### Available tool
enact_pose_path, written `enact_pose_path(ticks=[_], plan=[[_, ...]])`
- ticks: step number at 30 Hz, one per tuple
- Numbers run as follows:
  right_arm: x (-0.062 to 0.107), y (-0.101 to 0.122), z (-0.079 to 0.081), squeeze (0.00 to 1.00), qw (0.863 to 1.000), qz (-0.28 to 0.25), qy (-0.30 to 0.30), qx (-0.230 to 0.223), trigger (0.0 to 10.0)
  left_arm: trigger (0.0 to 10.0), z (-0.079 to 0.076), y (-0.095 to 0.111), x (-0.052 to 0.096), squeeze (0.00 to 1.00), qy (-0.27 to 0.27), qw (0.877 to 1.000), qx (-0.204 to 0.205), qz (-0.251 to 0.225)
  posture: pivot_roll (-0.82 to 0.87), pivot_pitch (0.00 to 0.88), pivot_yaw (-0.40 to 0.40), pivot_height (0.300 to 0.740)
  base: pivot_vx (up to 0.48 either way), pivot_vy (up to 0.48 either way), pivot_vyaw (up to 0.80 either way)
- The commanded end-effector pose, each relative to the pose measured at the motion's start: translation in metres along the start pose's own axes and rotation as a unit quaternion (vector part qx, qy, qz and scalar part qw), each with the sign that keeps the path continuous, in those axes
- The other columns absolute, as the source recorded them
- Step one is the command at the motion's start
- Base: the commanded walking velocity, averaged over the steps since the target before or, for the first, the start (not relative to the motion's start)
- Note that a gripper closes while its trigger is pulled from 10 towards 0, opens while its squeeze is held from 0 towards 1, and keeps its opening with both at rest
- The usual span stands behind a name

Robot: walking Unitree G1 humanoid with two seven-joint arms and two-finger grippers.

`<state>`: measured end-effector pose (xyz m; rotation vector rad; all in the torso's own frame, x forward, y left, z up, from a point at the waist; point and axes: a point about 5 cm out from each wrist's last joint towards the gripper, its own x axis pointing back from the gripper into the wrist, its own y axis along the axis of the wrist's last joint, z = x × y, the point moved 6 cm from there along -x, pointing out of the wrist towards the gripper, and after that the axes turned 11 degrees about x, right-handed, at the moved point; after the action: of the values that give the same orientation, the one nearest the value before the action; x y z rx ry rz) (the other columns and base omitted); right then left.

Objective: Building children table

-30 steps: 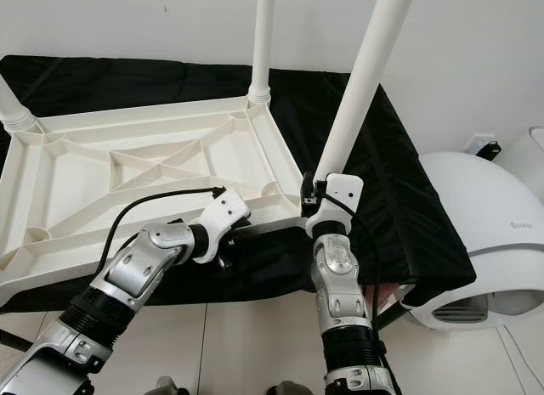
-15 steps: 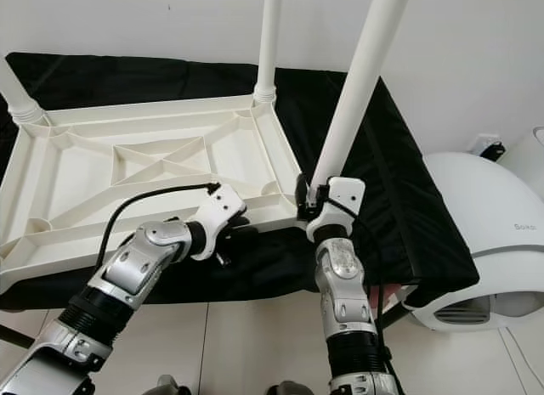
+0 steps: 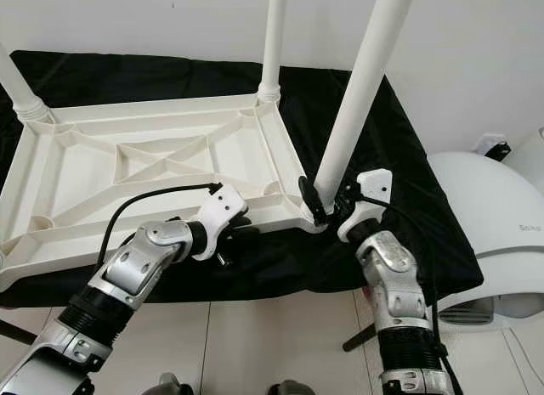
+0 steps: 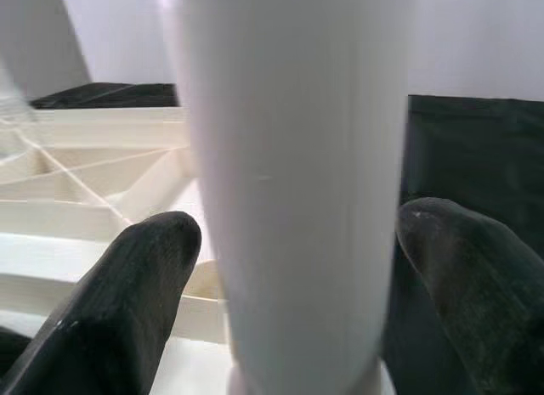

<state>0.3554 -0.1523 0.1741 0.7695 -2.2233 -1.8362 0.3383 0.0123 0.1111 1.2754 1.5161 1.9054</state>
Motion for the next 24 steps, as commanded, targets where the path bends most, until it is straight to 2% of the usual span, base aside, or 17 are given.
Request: enact_pose_path(ticks=[1, 3, 8, 12, 14, 24], plan=[[0.002, -0.001, 0.004, 0.0, 0.999, 0.004, 0.052, -0.002, 10.0, 10.0, -0.006, -0.019, -0.002, 0.0, -0.019, 0.999, 0.003, 0.039, -0.06, 0.077, -0.049, 0.74, 0.0, 0.0, 0.0], [0.005, -0.006, 0.009, 0.0, 0.994, 0.019, 0.109, 0.0, 10.0, 10.0, -0.007, -0.02, -0.003, 0.0, -0.021, 0.999, 0.001, 0.044, -0.06, 0.077, -0.047, 0.74, 0.0, 0.0, 0.0], [0.006, -0.01, 0.008, 0.0, 0.988, 0.029, 0.152, 0.016, 10.0, 10.0, -0.006, -0.02, -0.004, 0.0, -0.021, 0.999, 0.001, 0.046, -0.06, 0.075, -0.047, 0.74, 0.0, 0.0, 0.0], [0.004, -0.012, 0.001, 0.0, 0.987, 0.034, 0.155, 0.025, 10.0, 10.0, -0.006, -0.02, -0.004, 0.0, -0.021, 0.999, 0.0, 0.047, -0.06, 0.075, -0.047, 0.74, 0.0, 0.0, 0.0], [0.0, -0.015, -0.013, 0.0, 0.986, 0.042, 0.155, 0.04, 10.0, 10.0, -0.007, -0.02, -0.003, 0.0, -0.022, 0.999, 0.0, 0.048, -0.05, 0.07, -0.048, 0.74, 0.0, 0.0, 0.0], [-0.004, -0.019, -0.024, 0.0, 0.987, 0.051, 0.149, 0.044, 10.0, 10.0, -0.008, -0.021, -0.003, 0.0, -0.023, 0.999, -0.001, 0.049, -0.05, 0.059, -0.051, 0.74, 0.0, 0.0, 0.0]])
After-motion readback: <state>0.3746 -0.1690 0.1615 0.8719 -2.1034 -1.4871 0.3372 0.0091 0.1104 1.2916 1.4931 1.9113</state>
